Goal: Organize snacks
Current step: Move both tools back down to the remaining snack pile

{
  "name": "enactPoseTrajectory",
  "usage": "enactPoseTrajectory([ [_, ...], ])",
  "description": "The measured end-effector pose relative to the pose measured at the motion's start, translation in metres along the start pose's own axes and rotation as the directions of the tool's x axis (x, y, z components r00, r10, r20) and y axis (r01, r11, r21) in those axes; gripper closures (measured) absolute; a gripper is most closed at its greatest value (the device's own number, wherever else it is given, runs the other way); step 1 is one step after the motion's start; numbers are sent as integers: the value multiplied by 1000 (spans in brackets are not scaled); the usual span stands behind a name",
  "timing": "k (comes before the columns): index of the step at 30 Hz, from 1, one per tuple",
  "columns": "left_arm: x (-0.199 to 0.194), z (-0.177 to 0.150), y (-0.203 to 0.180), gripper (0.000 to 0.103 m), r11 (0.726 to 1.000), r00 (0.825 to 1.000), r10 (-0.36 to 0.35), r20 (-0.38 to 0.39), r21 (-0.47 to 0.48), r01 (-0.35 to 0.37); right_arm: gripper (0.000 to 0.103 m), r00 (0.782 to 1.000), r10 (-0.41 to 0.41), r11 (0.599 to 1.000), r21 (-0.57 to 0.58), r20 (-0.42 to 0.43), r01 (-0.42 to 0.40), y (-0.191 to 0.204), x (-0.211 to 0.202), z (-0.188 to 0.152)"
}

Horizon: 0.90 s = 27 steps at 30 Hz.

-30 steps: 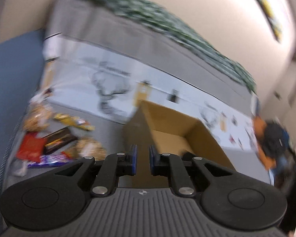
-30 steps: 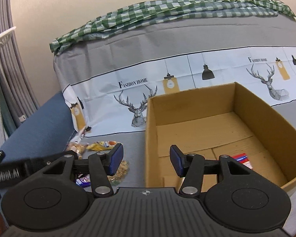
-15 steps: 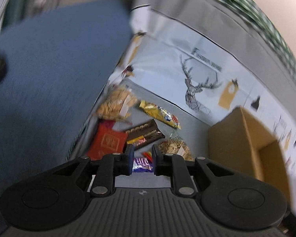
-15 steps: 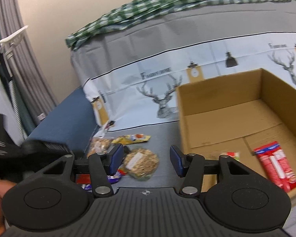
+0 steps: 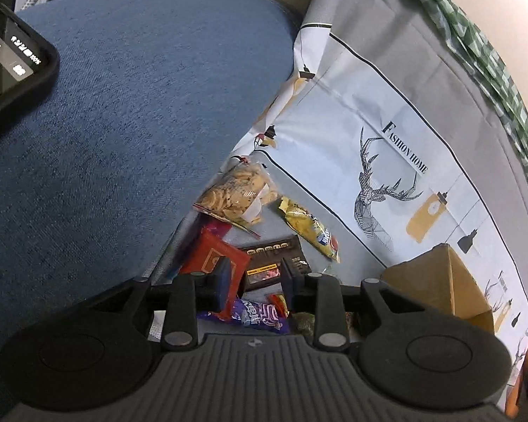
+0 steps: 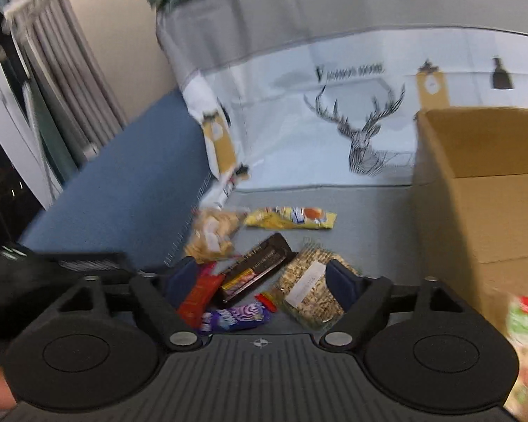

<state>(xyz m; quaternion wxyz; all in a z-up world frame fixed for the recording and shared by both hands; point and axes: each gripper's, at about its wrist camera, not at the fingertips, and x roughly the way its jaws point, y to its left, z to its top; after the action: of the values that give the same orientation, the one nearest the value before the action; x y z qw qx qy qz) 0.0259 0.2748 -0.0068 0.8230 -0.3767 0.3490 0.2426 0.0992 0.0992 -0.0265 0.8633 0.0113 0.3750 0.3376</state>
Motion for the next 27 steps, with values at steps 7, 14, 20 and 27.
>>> enactPoseTrajectory([
  [7,13,-4,-17,57,992,997,77,7,104,-78,12,987,-133,989,48,-86,138,-13,59,-16],
  [14,49,-13,-40,30,952,981,195,6,238,-191,10,976,-172,980,77,-136,183,-31,88,-12],
  [20,74,-17,-44,29,913,950,313,10,272,-304,17,959,-213,974,36,-186,223,-36,97,-21],
  [27,81,-19,-39,46,878,929,369,0,327,-349,25,954,-245,969,-7,-174,248,-37,95,-26],
])
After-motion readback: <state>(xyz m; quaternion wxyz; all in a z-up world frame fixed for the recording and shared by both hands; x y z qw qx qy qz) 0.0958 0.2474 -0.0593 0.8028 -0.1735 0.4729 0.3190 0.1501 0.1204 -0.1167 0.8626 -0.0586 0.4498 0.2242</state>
